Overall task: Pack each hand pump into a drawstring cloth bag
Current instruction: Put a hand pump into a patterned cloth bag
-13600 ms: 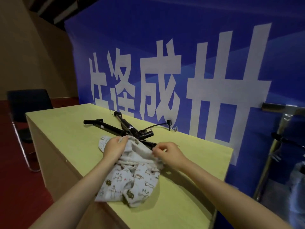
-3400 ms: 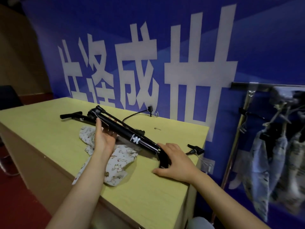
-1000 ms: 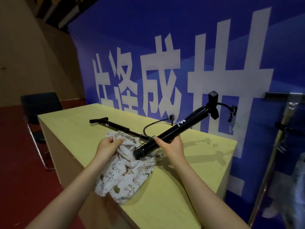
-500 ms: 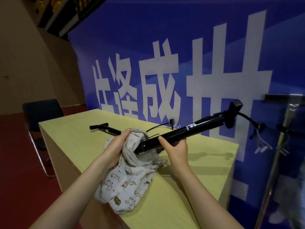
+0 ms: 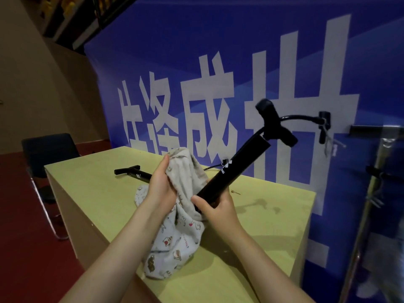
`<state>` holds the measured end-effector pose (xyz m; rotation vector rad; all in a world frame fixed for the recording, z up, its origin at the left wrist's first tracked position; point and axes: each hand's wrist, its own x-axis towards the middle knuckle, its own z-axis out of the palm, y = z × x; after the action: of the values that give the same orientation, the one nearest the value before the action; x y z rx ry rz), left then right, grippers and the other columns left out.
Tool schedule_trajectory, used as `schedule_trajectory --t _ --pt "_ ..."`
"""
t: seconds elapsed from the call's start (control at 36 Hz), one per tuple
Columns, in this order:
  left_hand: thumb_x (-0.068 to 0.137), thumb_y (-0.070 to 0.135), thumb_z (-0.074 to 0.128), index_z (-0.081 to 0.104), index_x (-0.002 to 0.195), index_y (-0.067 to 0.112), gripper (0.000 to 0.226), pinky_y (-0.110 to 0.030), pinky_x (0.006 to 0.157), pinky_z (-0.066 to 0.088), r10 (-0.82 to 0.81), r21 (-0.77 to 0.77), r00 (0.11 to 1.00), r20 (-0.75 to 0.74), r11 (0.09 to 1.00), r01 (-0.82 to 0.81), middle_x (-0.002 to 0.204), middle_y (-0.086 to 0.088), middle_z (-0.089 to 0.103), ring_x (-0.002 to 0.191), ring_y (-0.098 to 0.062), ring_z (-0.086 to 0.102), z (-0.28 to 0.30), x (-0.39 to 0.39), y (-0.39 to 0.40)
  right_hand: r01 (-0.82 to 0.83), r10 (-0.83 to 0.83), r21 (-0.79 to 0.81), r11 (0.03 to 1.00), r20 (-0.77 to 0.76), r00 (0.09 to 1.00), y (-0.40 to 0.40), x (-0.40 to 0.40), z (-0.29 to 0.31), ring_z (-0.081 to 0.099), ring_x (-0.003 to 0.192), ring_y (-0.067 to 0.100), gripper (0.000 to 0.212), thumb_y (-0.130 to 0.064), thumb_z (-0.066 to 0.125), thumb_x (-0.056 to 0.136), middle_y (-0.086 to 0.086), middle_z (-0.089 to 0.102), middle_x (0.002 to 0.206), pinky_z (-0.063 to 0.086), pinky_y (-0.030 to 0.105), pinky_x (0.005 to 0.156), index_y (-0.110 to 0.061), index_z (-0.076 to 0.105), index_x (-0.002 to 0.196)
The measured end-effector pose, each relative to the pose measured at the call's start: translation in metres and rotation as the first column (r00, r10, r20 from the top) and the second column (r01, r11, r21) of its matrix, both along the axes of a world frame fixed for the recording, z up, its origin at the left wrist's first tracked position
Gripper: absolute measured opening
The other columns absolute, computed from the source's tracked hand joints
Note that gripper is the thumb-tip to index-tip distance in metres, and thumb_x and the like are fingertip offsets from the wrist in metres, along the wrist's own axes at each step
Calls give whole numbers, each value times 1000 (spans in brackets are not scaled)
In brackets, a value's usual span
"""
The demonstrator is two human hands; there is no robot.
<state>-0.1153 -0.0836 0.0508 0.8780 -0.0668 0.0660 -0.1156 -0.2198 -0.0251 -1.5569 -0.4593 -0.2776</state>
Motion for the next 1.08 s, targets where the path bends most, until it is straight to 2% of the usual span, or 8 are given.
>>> schedule_trajectory --t 0.19,0.28,0.42,0.56,0.69,0.81,0.92,1.08 --pt "93 47 56 67 119 11 47 -46 103 46 156 180 987 37 971 -160 119 -19 67 110 -31 65 11 6 -10 79 -75 -25 997 126 989 5 -5 19 56 103 -10 65 -33 75 81 -24 58 110 47 13 87 -26 40 135" --pt "94 42 56 71 105 8 38 -40 91 53 280 321 947 161 892 -318 101 -16 73 99 -27 70 28 4 -10 142 -127 -77 987 175 976 2 -3 34 60 89 3 62 -32 73 82 -11 61 96 46 20 75 -18 39 132" --pt "99 30 50 64 97 10 24 -18 72 52 396 328 830 393 783 -529 92 -4 68 90 -13 66 60 -3 -9 171 -140 -148 974 201 970 -3 -3 61 55 86 -3 52 -35 69 86 -18 52 94 43 15 70 -21 41 128" --pt "100 27 49 59 86 11 23 -25 65 49 350 338 810 470 776 -532 77 -5 62 72 -15 62 69 -4 -2 192 -135 -268 944 217 967 -13 -8 71 54 92 -9 49 -40 66 88 -22 55 103 46 14 73 -29 38 126" --pt "101 25 49 54 76 9 30 -22 51 42 247 457 910 333 802 -385 51 4 55 52 -13 52 65 -8 5 250 -198 -300 921 195 961 -23 -17 53 58 91 -9 46 -48 64 86 -21 60 102 50 16 69 -33 40 123" --pt "101 33 46 61 87 9 32 -24 61 48 117 599 974 194 772 -212 71 -5 67 67 -15 63 47 -16 -6 281 -234 -292 914 185 954 -28 -18 39 61 85 -2 43 -43 65 87 -13 63 95 53 21 68 -28 44 121" --pt "96 40 51 54 76 11 35 -21 59 50 29 582 979 201 801 -143 63 2 58 59 -8 58 31 -25 -8 281 -240 -309 909 166 957 -28 -19 28 57 68 -1 34 -39 64 89 -6 60 80 47 20 57 -24 46 113" --pt "87 21 69 59 80 8 18 -22 58 49 68 784 947 313 545 -298 59 9 60 57 -7 58 25 -25 0 298 -272 -284 911 127 954 -25 -14 13 63 72 7 37 -53 60 84 -4 65 82 56 38 65 -29 45 109"
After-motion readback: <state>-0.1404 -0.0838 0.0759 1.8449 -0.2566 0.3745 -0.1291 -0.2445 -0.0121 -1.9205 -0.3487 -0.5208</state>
